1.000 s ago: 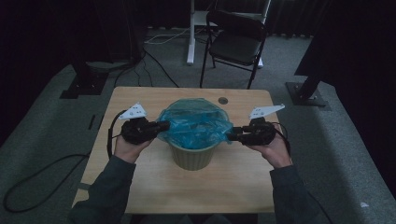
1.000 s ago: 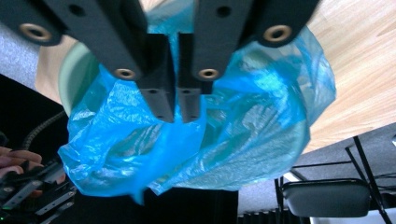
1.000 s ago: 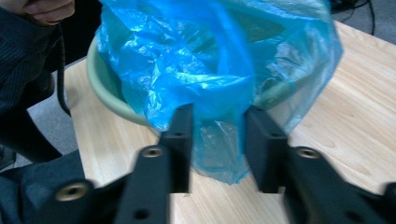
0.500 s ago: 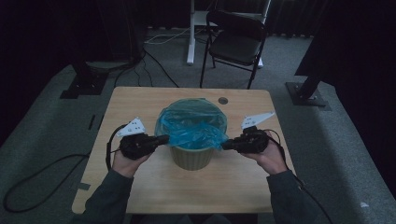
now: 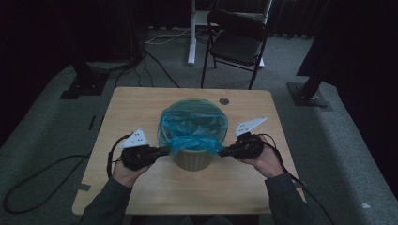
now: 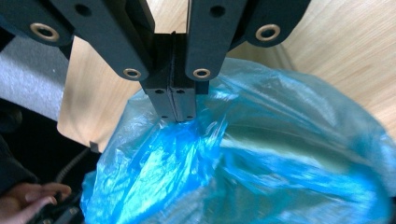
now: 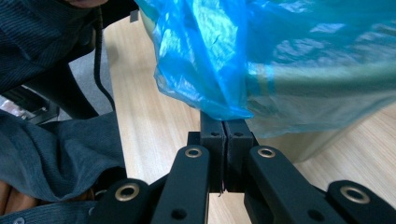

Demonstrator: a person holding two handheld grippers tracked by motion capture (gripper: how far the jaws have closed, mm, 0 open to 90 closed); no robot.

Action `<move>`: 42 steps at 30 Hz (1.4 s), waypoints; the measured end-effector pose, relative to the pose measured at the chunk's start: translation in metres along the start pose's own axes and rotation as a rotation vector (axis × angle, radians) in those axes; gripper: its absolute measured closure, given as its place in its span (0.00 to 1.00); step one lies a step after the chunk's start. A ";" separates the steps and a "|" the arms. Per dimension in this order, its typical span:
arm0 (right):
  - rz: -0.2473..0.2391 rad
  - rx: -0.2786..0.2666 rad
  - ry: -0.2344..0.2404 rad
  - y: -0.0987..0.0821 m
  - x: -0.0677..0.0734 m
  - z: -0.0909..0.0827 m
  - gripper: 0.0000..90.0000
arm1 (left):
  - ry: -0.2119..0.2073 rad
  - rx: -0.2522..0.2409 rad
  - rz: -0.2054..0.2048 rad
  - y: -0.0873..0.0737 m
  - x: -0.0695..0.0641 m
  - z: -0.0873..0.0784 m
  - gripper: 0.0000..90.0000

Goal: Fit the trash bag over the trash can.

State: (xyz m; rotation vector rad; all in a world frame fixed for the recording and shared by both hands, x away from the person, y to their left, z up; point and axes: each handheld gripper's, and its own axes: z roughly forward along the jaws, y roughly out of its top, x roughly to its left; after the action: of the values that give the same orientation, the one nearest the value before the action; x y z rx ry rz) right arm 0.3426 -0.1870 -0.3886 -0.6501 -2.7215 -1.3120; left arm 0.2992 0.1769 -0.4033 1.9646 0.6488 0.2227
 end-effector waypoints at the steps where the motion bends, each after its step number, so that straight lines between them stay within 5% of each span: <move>1: -0.002 0.006 0.006 0.001 0.000 0.002 0.99 | 0.002 0.010 0.007 -0.001 -0.001 0.002 1.00; 7: 0.001 0.079 -0.022 0.000 -0.003 0.012 0.99 | 0.032 0.075 0.038 -0.006 -0.003 0.016 1.00; 21: 0.019 0.119 -0.045 -0.008 -0.009 0.012 0.99 | 0.081 0.118 0.037 -0.018 0.005 0.020 1.00; 28: 0.038 0.207 -0.096 -0.016 -0.015 0.020 0.98 | 0.102 0.138 0.021 -0.025 0.010 0.021 1.00; 35: 0.080 0.180 -0.133 -0.025 -0.023 0.005 0.91 | 0.122 0.088 -0.063 -0.031 0.026 0.003 0.93; 42: 0.099 0.092 -0.170 -0.021 -0.024 -0.014 0.77 | 0.146 0.050 -0.085 -0.032 0.032 -0.016 0.82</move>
State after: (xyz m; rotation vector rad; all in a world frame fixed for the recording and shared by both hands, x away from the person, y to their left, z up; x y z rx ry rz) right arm 0.3544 -0.2170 -0.4005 -0.9130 -2.8182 -1.1524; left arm 0.3079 0.2173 -0.4272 1.9762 0.8381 0.3020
